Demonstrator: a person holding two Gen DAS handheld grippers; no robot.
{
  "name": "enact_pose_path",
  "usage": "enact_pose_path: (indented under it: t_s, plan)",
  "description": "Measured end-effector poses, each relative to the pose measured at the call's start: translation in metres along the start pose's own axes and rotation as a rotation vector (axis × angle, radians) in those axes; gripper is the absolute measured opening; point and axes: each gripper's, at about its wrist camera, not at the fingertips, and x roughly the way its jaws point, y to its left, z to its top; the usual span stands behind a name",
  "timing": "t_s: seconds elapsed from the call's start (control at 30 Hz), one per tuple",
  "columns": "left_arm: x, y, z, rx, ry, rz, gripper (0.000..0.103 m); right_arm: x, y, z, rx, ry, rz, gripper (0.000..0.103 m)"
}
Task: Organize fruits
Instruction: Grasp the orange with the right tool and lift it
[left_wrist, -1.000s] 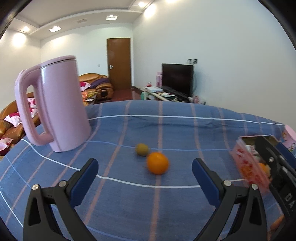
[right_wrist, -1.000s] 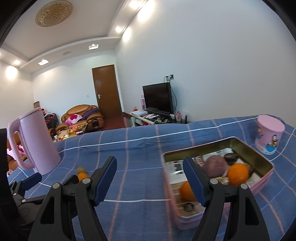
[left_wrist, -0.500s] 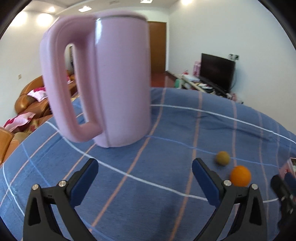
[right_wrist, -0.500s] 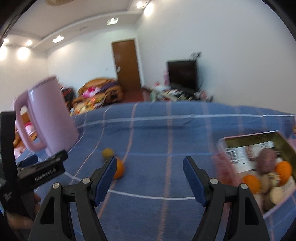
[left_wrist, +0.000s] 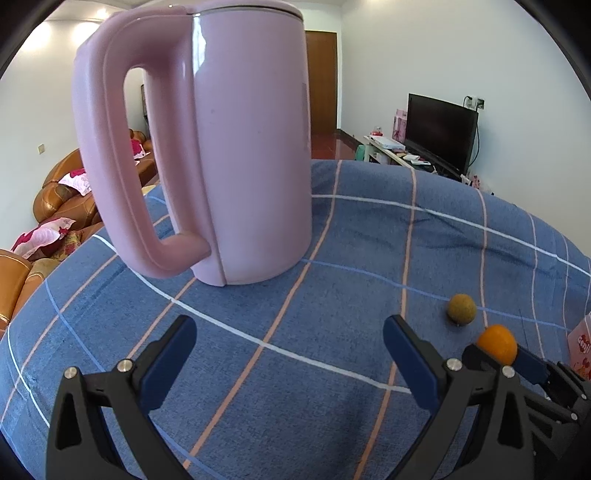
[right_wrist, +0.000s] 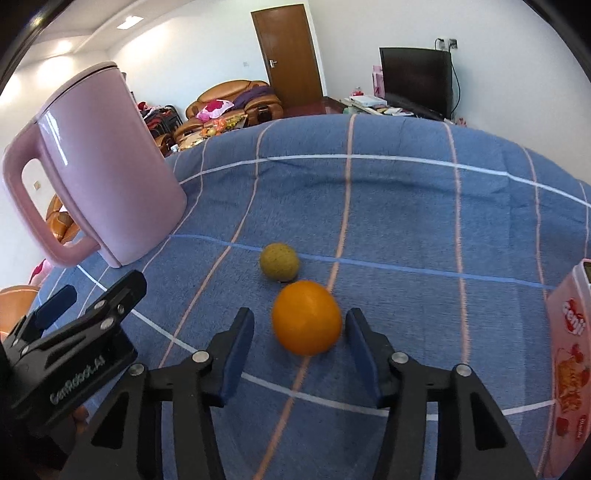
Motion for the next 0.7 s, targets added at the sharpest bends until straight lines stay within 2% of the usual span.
enact_pose_path:
  t_s: [0.2,0.27,0.3,0.43,0.53,0.7]
  plan:
    - [0.004,0.001,0.001,-0.003,0.005,0.006,0.103,0.001,0.006,0.002,-0.027,0.010,-0.040,0.049]
    - [0.006,0.002,0.001,-0.006,0.007,0.006,0.103,0.002,0.009,0.002,-0.038,0.011,-0.057,0.043]
    - [0.006,0.002,0.001,-0.008,0.007,0.006,0.103,0.002,0.009,0.003,-0.039,0.010,-0.057,0.038]
    - [0.006,0.004,0.001,-0.013,0.005,0.005,0.103,-0.003,0.006,0.002,-0.020,-0.010,-0.057,0.037]
    - [0.006,0.004,0.001,-0.012,0.004,0.004,0.103,-0.023,0.005,-0.001,-0.004,-0.098,-0.068,0.037]
    - [0.003,0.003,-0.001,0.000,-0.002,-0.005,0.103,-0.058,0.011,-0.011,-0.026,-0.263,-0.153,0.037]
